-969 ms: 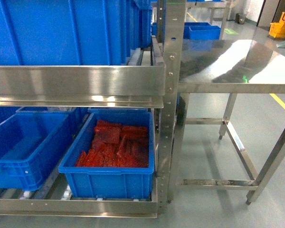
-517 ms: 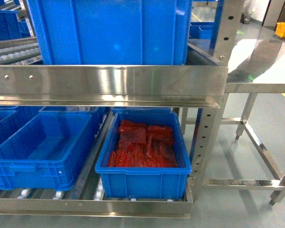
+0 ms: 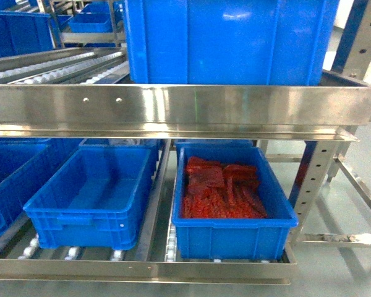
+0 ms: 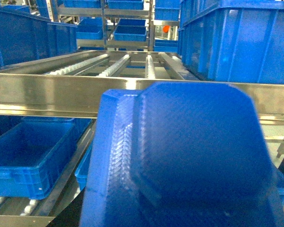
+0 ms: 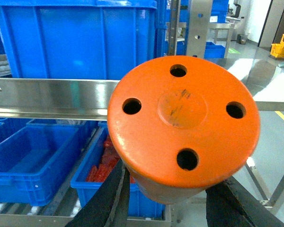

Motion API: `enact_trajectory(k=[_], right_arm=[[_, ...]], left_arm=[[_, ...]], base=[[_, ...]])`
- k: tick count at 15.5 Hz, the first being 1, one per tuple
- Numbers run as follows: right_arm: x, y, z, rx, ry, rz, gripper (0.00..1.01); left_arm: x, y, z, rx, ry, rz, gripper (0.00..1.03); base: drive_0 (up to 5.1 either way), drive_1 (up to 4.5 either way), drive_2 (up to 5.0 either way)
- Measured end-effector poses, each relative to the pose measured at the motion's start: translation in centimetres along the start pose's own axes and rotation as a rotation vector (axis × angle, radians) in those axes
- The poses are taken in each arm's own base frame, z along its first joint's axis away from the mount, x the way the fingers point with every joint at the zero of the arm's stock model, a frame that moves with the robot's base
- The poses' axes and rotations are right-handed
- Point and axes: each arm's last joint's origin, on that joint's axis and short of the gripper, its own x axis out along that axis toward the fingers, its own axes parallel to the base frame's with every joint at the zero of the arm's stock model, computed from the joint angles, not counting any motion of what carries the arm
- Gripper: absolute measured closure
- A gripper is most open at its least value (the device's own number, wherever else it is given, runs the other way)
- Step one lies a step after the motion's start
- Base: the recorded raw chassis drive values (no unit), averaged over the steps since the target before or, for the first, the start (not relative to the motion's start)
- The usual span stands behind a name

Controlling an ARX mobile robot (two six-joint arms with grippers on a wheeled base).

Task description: Sort blue parts and orange caps into right shelf containers

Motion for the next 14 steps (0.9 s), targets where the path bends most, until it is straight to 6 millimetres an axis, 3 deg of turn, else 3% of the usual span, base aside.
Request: enact_trajectory(k=[14], right_arm=[[0.00,0.00,0.00,0.000,0.000,0.000,0.62]], left_arm=[[0.00,0.00,0.01,0.000,-0.001,0.000,0.61]], base=[[0.0,0.00,0.0]])
